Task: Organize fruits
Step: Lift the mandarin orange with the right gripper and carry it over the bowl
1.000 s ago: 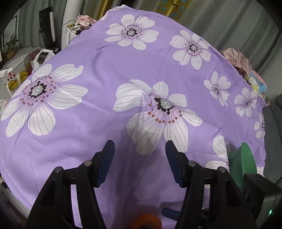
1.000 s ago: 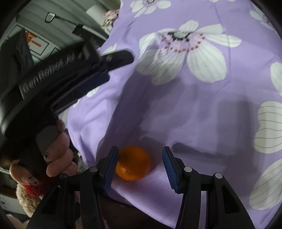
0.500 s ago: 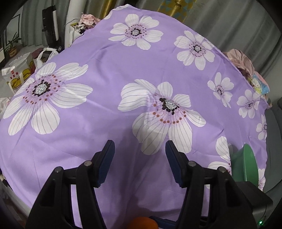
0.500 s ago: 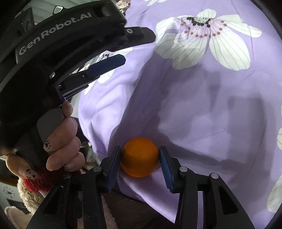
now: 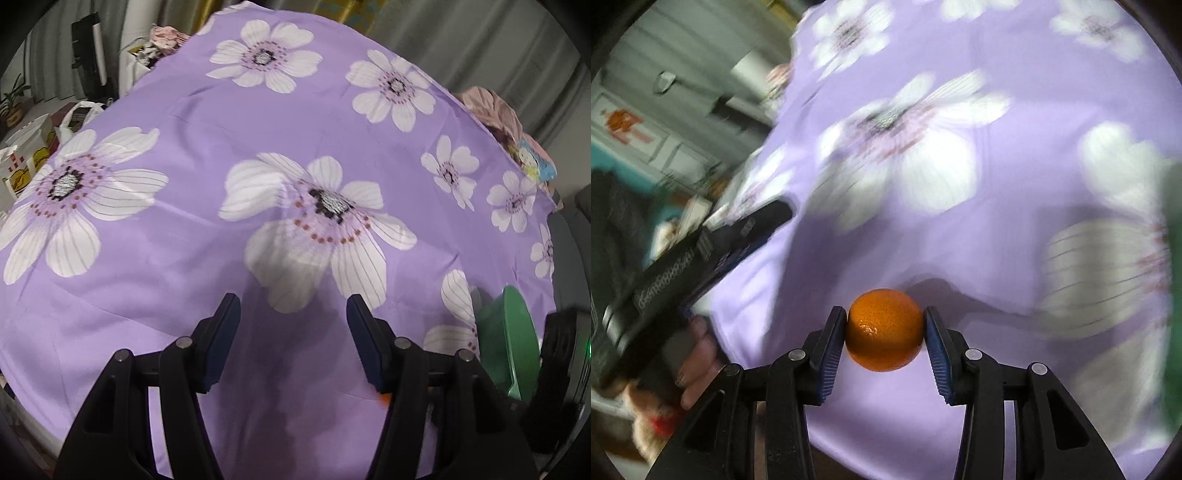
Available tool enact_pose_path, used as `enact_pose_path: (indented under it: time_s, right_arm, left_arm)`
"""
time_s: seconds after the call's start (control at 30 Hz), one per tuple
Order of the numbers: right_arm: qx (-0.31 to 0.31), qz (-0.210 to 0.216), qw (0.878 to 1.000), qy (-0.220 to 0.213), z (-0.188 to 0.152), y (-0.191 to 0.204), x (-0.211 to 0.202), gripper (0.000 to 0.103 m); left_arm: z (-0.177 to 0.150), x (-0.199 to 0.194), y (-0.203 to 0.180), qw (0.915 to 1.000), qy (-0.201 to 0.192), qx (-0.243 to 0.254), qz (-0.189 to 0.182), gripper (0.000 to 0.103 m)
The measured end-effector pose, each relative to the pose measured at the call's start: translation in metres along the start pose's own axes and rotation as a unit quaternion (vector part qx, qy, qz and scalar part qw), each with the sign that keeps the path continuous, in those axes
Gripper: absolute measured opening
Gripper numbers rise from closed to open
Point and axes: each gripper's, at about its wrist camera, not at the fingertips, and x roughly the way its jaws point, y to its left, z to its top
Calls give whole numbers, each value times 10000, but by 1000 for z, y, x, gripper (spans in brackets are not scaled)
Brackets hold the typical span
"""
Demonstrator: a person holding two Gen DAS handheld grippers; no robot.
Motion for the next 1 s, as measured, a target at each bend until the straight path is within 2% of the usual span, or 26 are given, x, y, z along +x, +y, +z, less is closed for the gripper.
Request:
enact_pose_path:
  time_s: [0.07, 0.13, 0.3, 0.47, 0.67, 0.83, 0.9, 0.97, 1.0]
  right_arm:
    - [101, -393, 9991, -139, 3, -10, -1, 44]
    - [172, -676, 9975, -96, 6, -18, 5, 44]
    - [383, -395, 9984, -86, 13, -27, 8, 44]
    - [570, -99, 9977, -360, 16, -31, -5, 44]
    - [715, -6, 9939, -838, 21, -38, -16, 44]
    - [644, 250, 9951, -702, 36, -34, 3, 44]
    - [670, 89, 9963, -537, 39, -38, 10, 44]
    - [774, 328, 9955, -434, 38, -42, 13, 45]
    - [762, 328, 9956, -439, 36, -42, 10, 45]
  left_arm:
    - [-3, 5, -7, 9999, 101, 95, -28, 60]
    - [-6, 11, -13, 9997, 183, 186, -32, 60]
    - [-11, 20, -24, 9987, 339, 386, 44, 60]
    - [-15, 23, -30, 9981, 400, 478, -11, 59]
    - [-22, 30, -48, 9949, 593, 636, -510, 58]
    - [-31, 44, -69, 9895, 689, 755, -1023, 53]
    - [-32, 49, -73, 9891, 668, 737, -1084, 49]
    - [-31, 54, -73, 9901, 651, 677, -1046, 41]
    - [-32, 58, -73, 9896, 705, 647, -1070, 41]
